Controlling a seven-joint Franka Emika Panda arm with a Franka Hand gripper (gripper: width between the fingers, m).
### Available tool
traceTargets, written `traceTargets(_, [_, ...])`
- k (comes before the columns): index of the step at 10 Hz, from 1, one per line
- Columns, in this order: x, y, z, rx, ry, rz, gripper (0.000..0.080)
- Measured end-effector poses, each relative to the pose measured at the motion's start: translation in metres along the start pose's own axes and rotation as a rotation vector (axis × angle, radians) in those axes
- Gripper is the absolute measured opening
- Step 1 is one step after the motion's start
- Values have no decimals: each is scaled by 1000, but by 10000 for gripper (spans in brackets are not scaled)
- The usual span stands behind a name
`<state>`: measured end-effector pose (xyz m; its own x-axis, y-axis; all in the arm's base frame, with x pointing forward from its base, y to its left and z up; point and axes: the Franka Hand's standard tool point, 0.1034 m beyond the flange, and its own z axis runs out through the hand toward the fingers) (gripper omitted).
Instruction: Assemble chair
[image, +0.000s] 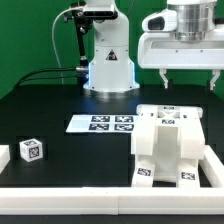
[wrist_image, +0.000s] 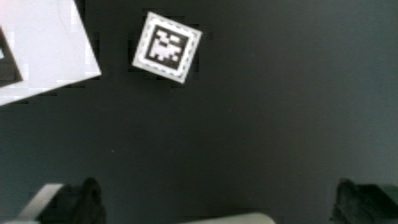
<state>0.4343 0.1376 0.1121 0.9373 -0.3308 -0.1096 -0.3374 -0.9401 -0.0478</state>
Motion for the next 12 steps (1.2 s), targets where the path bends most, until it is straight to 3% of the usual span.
traceTargets(2, [0,1,5,12,10,21,649])
traceTargets(3, [-10,10,23,40,32,93,649])
traceTargets(4, [-24,16,40,21,18,110,649])
traceTargets(6, [-20,19,59,45,50,199,649])
traceTargets(9, [-21,21,62,41,45,206,649])
traceTargets(10, [-20,29,73,47,60,281,649])
traceTargets(12, [-27,37,97,15,60,304,649])
